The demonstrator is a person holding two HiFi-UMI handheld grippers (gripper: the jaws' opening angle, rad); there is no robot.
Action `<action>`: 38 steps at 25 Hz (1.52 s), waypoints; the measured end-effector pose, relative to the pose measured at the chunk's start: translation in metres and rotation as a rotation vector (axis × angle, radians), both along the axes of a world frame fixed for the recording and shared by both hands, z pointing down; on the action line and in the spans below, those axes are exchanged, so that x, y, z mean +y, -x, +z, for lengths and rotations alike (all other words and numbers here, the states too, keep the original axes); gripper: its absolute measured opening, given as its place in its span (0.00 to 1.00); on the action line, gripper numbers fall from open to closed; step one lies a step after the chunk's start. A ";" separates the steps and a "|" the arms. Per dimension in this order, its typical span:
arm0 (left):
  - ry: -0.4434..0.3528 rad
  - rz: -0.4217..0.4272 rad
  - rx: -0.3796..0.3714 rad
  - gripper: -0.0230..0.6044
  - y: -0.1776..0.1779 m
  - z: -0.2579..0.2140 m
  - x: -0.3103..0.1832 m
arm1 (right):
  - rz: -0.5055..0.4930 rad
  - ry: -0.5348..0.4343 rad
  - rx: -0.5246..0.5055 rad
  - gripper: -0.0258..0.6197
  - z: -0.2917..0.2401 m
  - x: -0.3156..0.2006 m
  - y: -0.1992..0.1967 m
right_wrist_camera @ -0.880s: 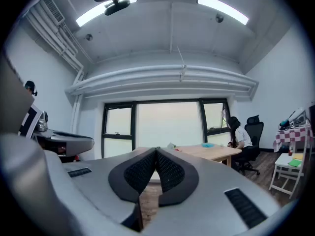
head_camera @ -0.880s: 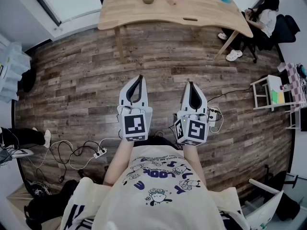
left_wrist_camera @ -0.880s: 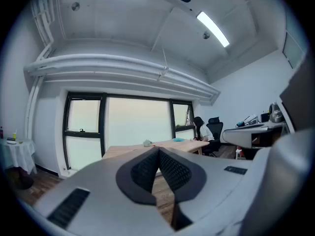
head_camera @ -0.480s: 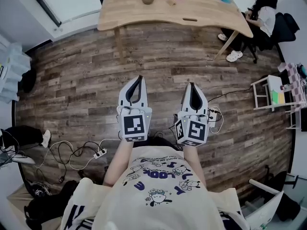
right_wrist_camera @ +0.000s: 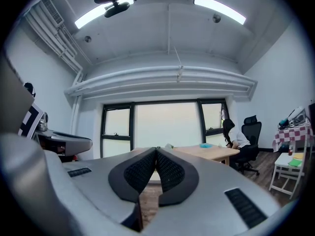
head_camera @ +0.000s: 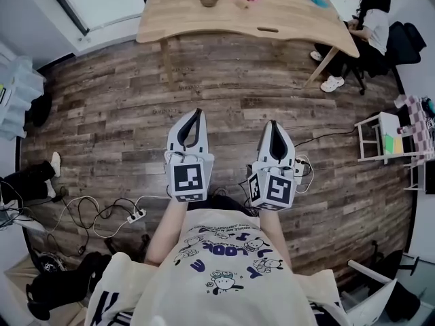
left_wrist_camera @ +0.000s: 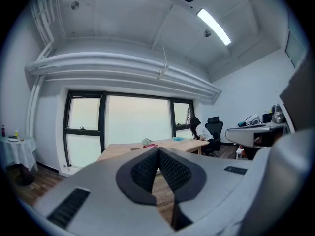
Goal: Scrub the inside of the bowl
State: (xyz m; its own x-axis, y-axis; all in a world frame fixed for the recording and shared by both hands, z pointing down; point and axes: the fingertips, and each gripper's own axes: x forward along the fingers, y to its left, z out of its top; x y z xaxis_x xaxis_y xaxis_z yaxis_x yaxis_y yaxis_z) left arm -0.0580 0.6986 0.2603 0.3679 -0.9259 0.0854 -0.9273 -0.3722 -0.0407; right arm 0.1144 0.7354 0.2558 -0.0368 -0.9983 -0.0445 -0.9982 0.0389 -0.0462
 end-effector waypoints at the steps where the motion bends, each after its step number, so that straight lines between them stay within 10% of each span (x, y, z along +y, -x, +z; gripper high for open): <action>1: 0.004 -0.008 0.003 0.09 -0.002 0.002 0.002 | -0.007 0.002 0.001 0.04 0.002 0.001 -0.002; 17: 0.041 -0.097 -0.017 0.09 0.017 0.019 -0.004 | -0.055 0.041 -0.055 0.04 0.020 -0.010 -0.008; 38: 0.020 -0.001 -0.041 0.09 0.032 0.012 -0.174 | 0.016 0.000 -0.109 0.04 0.004 -0.170 0.013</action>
